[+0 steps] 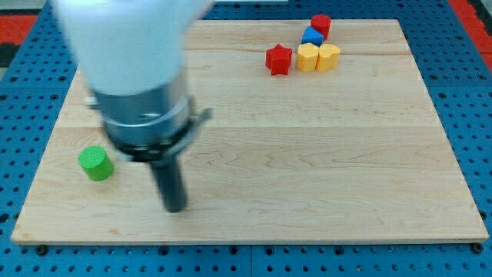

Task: Place the green circle on top of the red star

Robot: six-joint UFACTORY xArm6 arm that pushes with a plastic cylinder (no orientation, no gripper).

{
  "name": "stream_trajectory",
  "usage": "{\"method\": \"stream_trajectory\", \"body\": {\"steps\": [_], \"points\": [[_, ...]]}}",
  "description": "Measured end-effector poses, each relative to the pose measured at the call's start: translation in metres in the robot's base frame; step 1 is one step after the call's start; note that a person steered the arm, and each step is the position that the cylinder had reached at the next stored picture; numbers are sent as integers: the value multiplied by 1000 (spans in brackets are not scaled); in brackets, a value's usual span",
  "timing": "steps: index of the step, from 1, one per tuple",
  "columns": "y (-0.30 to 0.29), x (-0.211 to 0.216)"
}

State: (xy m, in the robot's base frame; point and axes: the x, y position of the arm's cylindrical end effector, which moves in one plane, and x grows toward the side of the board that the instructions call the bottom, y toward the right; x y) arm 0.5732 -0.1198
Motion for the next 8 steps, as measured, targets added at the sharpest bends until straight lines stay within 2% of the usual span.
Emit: {"method": "stream_trajectory", "body": {"steps": [2, 6, 8], "points": [[-82, -14], [-96, -91], [-132, -91]]}}
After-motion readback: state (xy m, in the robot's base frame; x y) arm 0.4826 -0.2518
